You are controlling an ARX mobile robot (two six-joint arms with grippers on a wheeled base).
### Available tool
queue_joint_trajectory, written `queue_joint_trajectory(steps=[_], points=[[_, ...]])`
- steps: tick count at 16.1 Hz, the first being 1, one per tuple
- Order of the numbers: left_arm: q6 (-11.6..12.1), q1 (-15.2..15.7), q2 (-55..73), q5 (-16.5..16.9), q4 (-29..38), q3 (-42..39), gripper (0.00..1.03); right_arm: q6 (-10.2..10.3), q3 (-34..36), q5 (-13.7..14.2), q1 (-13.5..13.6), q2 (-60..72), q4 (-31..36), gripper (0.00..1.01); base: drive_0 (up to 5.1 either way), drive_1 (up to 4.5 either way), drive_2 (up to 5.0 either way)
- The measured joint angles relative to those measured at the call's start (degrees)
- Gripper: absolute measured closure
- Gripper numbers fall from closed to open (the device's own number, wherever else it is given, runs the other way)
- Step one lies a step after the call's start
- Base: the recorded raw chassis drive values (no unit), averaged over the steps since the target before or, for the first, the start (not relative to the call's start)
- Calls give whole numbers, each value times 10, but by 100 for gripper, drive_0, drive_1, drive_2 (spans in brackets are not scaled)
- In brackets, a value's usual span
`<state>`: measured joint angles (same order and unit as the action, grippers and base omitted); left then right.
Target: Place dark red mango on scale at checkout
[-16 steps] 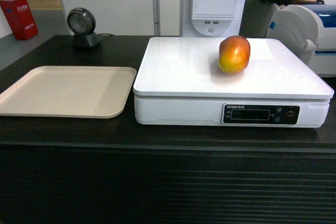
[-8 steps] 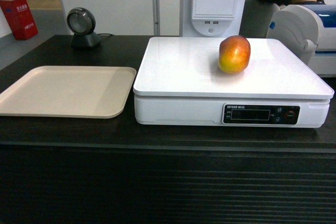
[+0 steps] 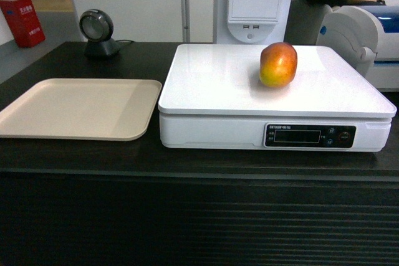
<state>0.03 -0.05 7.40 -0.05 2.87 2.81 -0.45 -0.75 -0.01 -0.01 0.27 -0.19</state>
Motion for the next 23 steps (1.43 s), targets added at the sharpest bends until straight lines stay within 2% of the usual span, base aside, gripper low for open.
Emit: queue_joint_trajectory(steps=[1,2,10,11,18,19,20,23], points=[[0,0,-50,1,-30,-16,101,0,0,0,0,0,0,3,0,0,0],[0,0,-68,-2,-27,-23,101,0,0,0,0,0,0,3,0,0,0],[0,0,-69,0,-31,-22,101,0,0,0,0,0,0,3,0,0,0],[0,0,-69,0,-31,-22,95,0,0,0,0,0,0,3,0,0,0],[0,0,-69,0,-31,-22,9,0,0,0,0,0,0,3,0,0,0],[0,0,-69,0,-31,-22,3,0,0,0,0,0,0,3,0,0,0],[0,0,-69,0,-31,-22,6,0,0,0,0,0,0,3,0,0,0],[0,0,-69,0,-31,-22,5,0,0,0,0,0,0,3,0,0,0]])
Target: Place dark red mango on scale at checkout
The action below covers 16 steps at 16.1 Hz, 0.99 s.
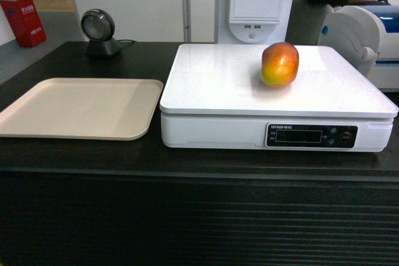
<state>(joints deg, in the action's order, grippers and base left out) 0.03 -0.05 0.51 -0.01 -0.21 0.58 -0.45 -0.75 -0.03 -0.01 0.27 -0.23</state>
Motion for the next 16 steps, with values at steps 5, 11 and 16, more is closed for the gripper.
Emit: queue_joint_trajectory(steps=[5,11,16], points=[[0,0,0,0,0,0,5,0,0,0,0,0,0,3,0,0,0],[0,0,0,0,0,0,5,0,0,0,0,0,0,3,0,0,0],[0,0,0,0,2,0,5,0,0,0,0,0,2,3,0,0,0]])
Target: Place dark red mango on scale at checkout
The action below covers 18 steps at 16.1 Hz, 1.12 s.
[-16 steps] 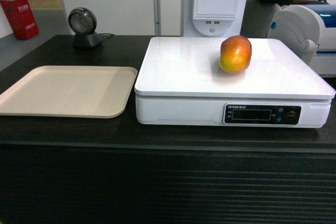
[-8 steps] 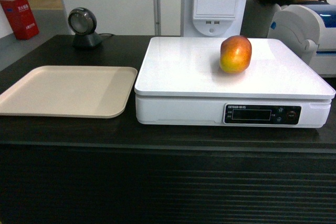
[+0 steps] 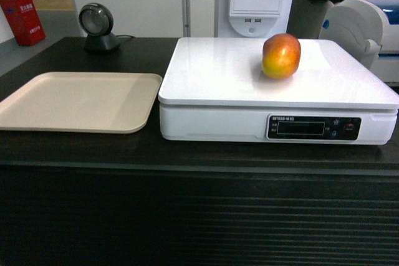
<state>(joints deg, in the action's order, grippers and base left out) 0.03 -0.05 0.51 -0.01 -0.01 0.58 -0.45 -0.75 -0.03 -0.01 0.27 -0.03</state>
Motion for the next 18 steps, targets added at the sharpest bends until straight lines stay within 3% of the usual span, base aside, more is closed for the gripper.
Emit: queue_joint_trajectory(steps=[18], points=[[0,0,0,0,-2,0,5,0,0,0,0,0,-2,3,0,0,0]])
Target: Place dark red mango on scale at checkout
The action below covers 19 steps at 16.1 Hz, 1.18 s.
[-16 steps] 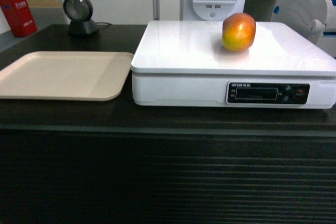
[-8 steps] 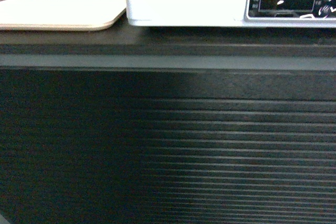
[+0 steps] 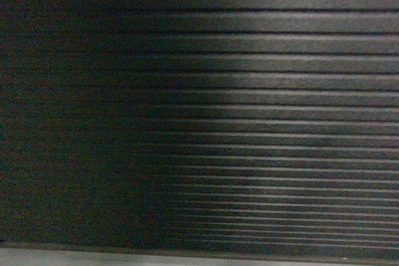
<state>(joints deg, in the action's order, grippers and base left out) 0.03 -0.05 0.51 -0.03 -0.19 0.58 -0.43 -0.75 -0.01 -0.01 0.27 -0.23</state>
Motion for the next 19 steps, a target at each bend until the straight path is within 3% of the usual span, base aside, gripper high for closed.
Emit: queue_joint_trajectory(steps=[19], points=[[0,0,0,0,-2,0,5,0,0,0,0,0,-1,3,0,0,0]])
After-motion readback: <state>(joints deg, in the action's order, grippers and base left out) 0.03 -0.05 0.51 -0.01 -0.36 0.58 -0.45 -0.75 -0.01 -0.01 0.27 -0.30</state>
